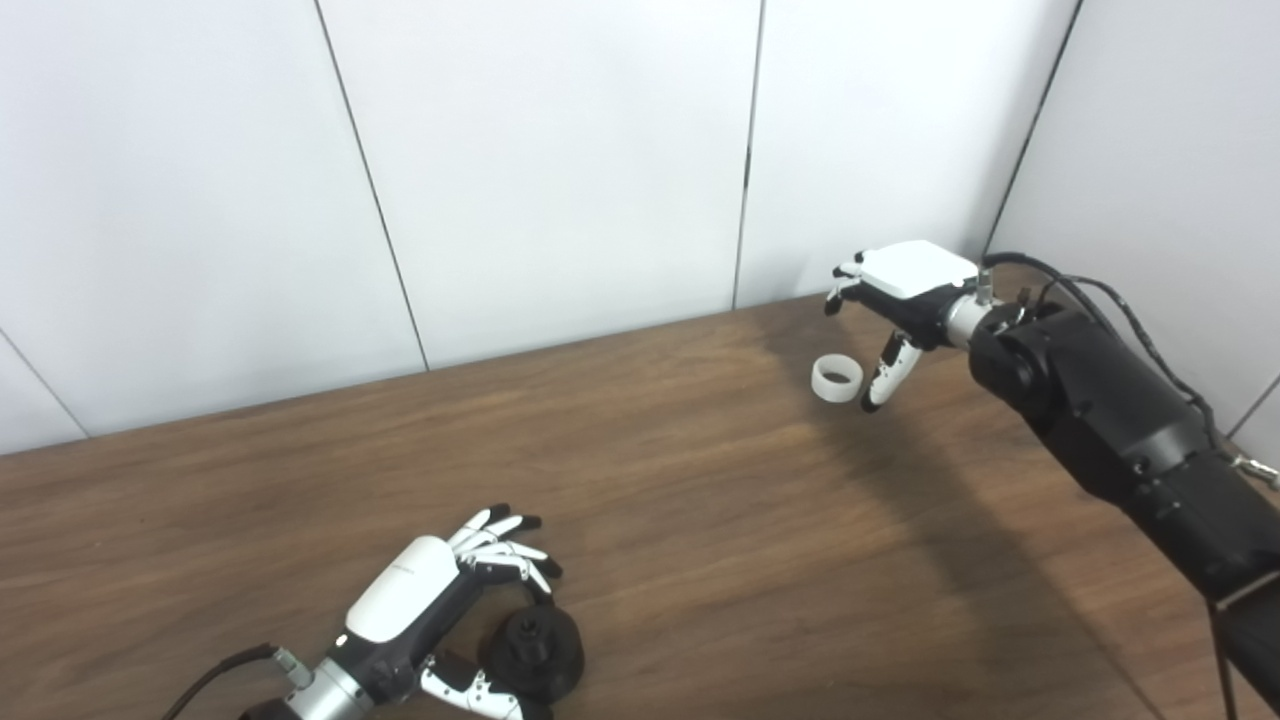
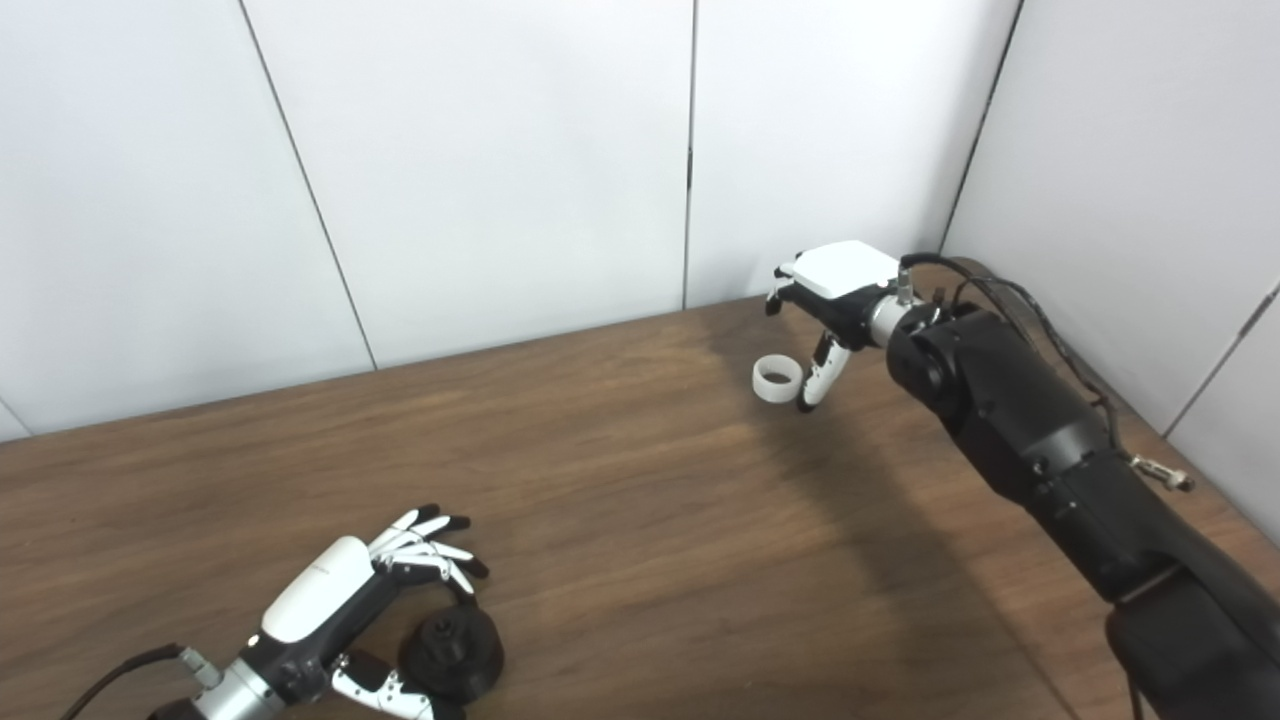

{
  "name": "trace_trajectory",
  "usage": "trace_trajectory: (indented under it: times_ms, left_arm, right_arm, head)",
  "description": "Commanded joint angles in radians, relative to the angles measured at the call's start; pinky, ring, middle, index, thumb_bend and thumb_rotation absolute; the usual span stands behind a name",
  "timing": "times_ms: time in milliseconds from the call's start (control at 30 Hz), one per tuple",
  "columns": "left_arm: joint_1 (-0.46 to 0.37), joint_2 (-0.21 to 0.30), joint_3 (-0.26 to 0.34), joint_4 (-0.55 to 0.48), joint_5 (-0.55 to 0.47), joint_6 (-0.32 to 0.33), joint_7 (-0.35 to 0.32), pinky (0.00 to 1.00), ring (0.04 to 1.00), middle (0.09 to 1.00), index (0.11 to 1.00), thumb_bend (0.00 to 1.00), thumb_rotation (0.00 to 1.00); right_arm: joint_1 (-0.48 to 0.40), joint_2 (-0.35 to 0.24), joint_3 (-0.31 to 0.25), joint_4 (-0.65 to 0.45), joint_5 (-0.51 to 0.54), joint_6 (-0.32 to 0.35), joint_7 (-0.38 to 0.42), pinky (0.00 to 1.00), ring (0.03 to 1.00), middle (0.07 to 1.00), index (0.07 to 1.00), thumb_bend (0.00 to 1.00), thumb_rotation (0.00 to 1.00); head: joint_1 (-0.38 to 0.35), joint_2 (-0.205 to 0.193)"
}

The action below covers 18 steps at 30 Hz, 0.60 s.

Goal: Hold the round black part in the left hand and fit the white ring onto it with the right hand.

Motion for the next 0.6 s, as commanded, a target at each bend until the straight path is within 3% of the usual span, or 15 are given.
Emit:
trace_trajectory:
  times_ms: [0,567]
  left_arm:
    - [0.011,0.019,0.003,-0.015,0.001,0.009,0.0,1.0,0.922,0.725,0.482,0.52,0.06]
    - [0.042,0.014,0.041,-0.067,0.002,0.009,-0.04,1.0,0.927,0.719,0.482,0.52,0.06]
  right_arm:
    - [-0.06,-0.025,-0.013,-0.014,0.001,-0.013,-0.031,1.0,1.0,0.957,0.773,0.86,0.3]
    - [-0.065,-0.002,0.008,0.036,0.002,-0.048,-0.054,1.0,1.0,0.937,0.737,0.88,0.28]
  head:
    - [-0.001,0.001]
    - [0.007,0.021]
